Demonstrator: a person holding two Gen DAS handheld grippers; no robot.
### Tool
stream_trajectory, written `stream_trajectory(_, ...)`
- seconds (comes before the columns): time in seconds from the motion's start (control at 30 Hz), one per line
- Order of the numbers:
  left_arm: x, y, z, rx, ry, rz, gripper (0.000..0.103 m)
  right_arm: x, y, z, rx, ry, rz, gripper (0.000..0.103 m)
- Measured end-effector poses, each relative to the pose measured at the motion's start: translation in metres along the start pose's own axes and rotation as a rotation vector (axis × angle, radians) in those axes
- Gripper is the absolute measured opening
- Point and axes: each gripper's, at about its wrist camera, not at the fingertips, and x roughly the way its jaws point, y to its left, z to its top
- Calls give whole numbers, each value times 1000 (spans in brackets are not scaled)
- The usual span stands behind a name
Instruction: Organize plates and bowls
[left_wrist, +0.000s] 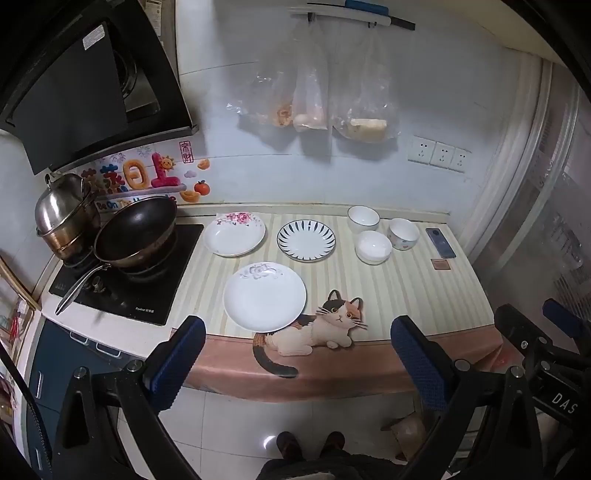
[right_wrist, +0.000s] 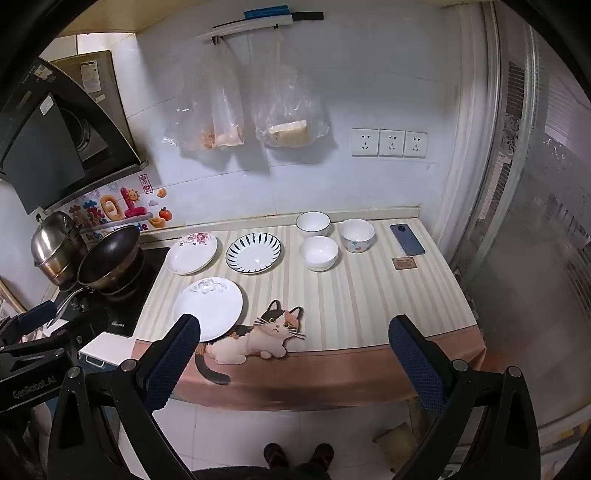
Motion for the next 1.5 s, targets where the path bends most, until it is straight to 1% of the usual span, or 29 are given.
stream_trajectory(0.13,0,1,0,-11,-12,-3,103,-3,3,-2,-1,8,-7,103)
stream_trajectory(0.27,-4,4,-9,-14,-18,-1,103,-4,2,0,0,-2,-16,103)
stream_trajectory(0.33,-4,4,-6,-16,-12,-1,103,-8,3,-3,-3,-7,-19,103)
stream_trajectory(0.53,-3,4,-4,-20,-9,-3,103,-2,0,1,-13,-9,-21,103)
stream_trajectory(0.57,-3,4,-4,-21,-10,-4,103,-9,2,-1,-13,-13,-28,103)
stream_trajectory(0.63,-3,5,-4,-22,-6,-6,103,-9,1,-1,-14,-13,-28,103)
stream_trajectory(0.7,-3,7,1,-21,-1,-3,103,-9,6,-3,-15,-13,-34,103)
stream_trajectory(1.03,-4,10,-1,-26,-12,5,103,-6,4,-2,-15,-10,-25,103)
stream_trajectory(1.5,-4,12,-4,-29,-14,12,103,-6,11,-3,-22,-10,-18,103)
